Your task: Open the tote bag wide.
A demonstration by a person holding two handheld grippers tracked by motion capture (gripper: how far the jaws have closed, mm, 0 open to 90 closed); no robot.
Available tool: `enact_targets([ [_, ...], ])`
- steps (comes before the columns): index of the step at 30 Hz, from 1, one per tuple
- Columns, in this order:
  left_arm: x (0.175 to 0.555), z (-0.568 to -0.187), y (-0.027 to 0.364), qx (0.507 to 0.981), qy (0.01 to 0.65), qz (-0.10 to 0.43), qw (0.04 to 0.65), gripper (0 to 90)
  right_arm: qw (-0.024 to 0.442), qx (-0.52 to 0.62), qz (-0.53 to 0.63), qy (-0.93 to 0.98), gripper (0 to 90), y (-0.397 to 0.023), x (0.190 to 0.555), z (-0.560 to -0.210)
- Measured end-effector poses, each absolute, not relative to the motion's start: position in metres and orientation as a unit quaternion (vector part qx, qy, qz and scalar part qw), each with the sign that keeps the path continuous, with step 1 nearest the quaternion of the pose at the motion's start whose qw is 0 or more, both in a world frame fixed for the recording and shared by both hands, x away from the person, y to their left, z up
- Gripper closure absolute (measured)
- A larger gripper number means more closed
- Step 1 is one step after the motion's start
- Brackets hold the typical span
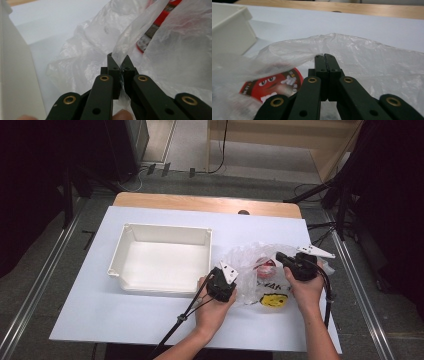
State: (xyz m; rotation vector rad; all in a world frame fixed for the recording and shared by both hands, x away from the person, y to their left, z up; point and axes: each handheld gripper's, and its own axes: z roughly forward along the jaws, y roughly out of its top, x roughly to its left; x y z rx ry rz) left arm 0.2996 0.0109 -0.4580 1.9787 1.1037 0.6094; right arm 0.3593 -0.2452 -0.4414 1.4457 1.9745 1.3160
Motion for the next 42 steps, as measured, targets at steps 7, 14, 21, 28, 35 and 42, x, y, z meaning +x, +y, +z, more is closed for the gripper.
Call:
enact_targets([
  [7,0.302,-0.473,0.005,0.777,0.445,0.249,0.37,90.0,0.165,0.53,0.45,0.699,90.0,-0.243,0.378,-0.446],
  [14,0.3,-0.479,0.001,0.803,0.424,0.243,0.341,90.0,0.132,0.551,0.44,0.697,90.0,-0.249,0.384,-0.468],
  [21,0.296,-0.479,0.003,0.812,0.417,0.241,0.332,80.3,0.138,0.564,0.407,0.705,80.7,-0.249,0.38,-0.487],
  [28,0.276,-0.463,0.017,0.796,0.401,0.223,0.396,57.4,0.138,0.551,0.477,0.671,54.1,-0.262,0.356,-0.46],
  [35,0.261,-0.434,0.026,0.772,0.393,0.234,0.441,50.3,0.172,0.527,0.521,0.649,45.9,-0.27,0.313,-0.429],
  [42,0.25,-0.417,0.025,0.749,0.376,0.228,0.495,49.5,0.163,0.532,0.531,0.639,54.3,-0.266,0.284,-0.442],
])
